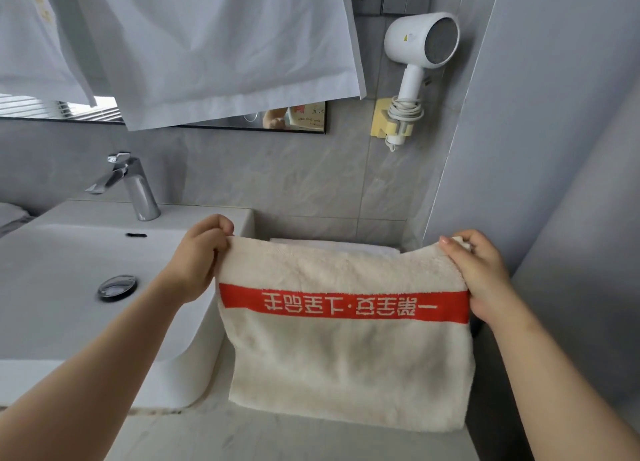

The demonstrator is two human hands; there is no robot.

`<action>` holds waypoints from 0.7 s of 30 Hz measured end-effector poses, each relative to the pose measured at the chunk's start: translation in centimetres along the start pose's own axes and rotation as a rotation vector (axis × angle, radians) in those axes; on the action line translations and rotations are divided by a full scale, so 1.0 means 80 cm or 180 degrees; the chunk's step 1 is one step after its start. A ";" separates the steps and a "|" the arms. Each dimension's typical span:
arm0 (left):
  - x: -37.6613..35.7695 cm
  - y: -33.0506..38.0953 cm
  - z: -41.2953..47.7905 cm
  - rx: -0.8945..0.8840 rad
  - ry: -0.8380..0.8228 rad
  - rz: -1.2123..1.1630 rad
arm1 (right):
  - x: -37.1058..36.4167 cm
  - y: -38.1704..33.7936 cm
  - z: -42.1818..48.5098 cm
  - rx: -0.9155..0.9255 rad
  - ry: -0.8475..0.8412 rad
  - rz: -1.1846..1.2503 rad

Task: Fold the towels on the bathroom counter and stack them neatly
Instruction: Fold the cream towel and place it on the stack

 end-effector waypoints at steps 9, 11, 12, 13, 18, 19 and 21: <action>0.001 -0.035 0.026 0.0582 0.0438 0.0286 | -0.003 0.042 0.028 -0.0614 0.0074 0.0122; 0.007 -0.056 0.036 0.0581 0.0478 0.1184 | -0.007 0.059 0.033 -0.0642 -0.0001 -0.0193; 0.006 -0.066 0.040 0.0549 0.0400 0.1541 | -0.010 0.067 0.035 -0.0654 -0.0064 -0.0406; 0.002 -0.073 0.042 0.0508 0.0293 0.1883 | -0.012 0.074 0.036 -0.0642 -0.0096 -0.0639; -0.021 -0.090 0.055 0.0182 -0.0071 0.3210 | -0.015 0.102 0.049 -0.0486 0.0150 -0.1434; -0.023 -0.094 0.059 0.0191 -0.0072 0.3327 | -0.016 0.106 0.054 -0.0478 0.0196 -0.1553; -0.024 -0.100 0.067 0.0207 -0.0034 0.3549 | -0.018 0.112 0.063 -0.0427 0.0283 -0.1745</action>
Point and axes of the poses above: each hand's wrist, its own z-axis towards the middle knuckle, its own x-axis out of the back of the hand, y = z × x, the point moved 8 cm from there along z, towards the middle knuckle, and after that the axes turned 4 degrees about -x, right-handed, at the moved point
